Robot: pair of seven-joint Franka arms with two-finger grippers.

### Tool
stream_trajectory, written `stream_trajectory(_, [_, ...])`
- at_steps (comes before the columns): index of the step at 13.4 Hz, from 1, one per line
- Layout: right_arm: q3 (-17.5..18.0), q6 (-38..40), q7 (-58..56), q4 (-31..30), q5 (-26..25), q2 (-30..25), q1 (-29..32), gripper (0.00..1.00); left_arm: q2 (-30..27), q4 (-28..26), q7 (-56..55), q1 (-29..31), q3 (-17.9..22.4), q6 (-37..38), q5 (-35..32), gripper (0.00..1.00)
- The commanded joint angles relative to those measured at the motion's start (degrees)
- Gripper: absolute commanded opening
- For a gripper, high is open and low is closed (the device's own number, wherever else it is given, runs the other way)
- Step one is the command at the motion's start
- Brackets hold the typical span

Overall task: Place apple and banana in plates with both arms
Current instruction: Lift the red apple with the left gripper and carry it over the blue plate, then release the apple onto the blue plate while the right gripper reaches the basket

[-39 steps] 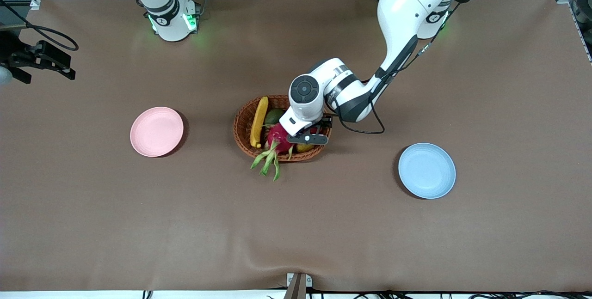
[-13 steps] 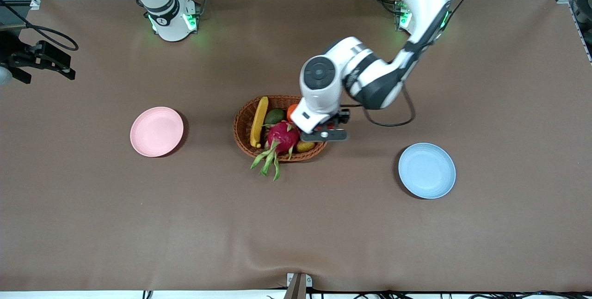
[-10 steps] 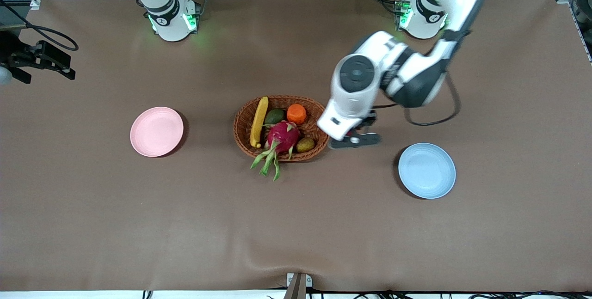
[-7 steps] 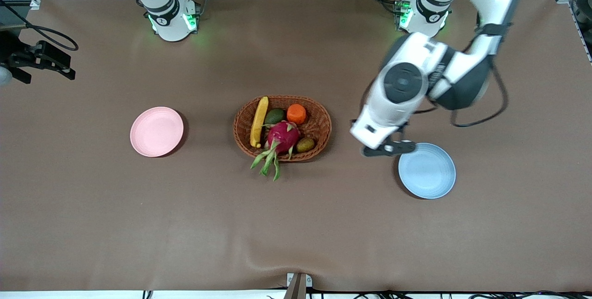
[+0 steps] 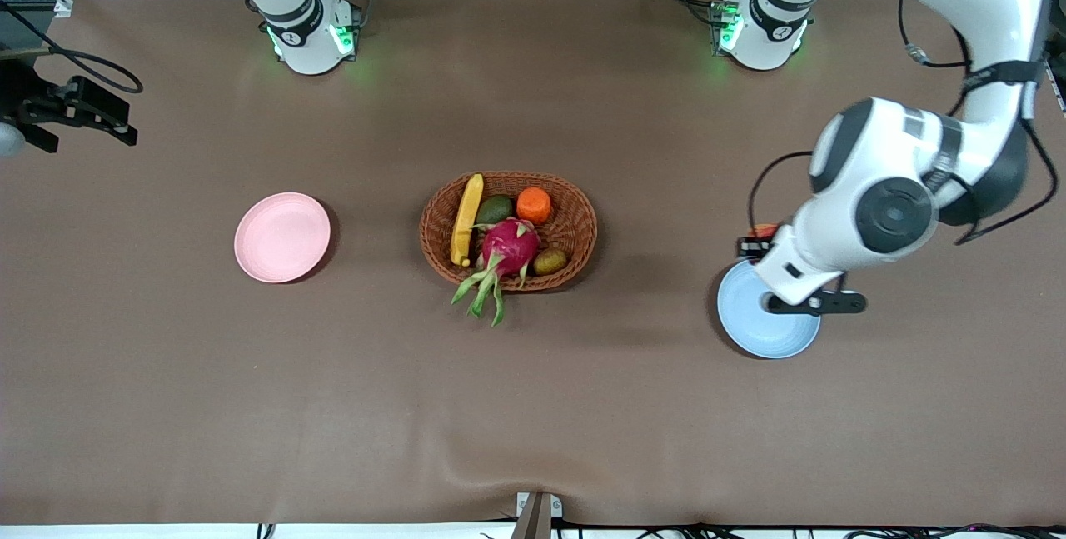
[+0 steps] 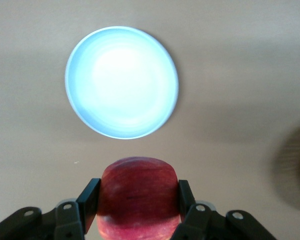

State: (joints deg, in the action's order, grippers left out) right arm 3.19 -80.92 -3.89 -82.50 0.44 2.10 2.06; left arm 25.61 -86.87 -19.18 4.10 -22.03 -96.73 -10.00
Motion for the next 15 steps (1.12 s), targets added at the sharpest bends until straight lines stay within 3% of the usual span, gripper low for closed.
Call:
stream_trajectory(1, [0.1, 0.1, -0.7, 0.7, 0.8, 4.6, 0.0, 1.0, 0.0, -2.9, 4.5, 5.0, -0.5, -2.8, 0.9, 0.0])
stream_trajectory(4, [0.4, 0.1, -0.3, -0.2, 1.1, 8.3, -3.7, 1.0, 1.1, -8.7, 9.9, 9.3, -0.6, -13.0, 1.1, 0.0])
stream_trajectory(7, [0.3, -5.7, 0.3, -6.2, 7.2, 9.9, -4.5, 1.0, 5.4, -8.8, 10.0, 9.3, -0.5, -17.5, 1.1, 0.0])
stream_trajectory(10, [0.3, -13.4, 1.8, -13.5, 10.1, 9.9, -6.9, 1.0, 10.4, -8.4, 10.0, 9.3, -0.4, -21.8, 0.8, 0.0])
stream_trajectory(13, [0.3, -15.5, 19.4, -14.0, 10.2, 12.5, -12.6, 1.0, 12.5, -8.2, 10.0, 9.0, -0.2, -23.8, 0.4, 0.0])
stream_trajectory(14, [0.3, -16.8, 23.6, -14.1, 10.2, 14.0, -14.3, 1.0, 12.9, -8.1, 10.0, 8.9, -0.2, -23.9, 0.4, 0.04])
stream_trajectory(15, [0.3, -17.9, 25.9, -14.2, 10.2, 15.6, -15.9, 1.0, 13.1, -8.1, 10.0, 8.9, -0.1, -24.0, 0.5, 0.33])
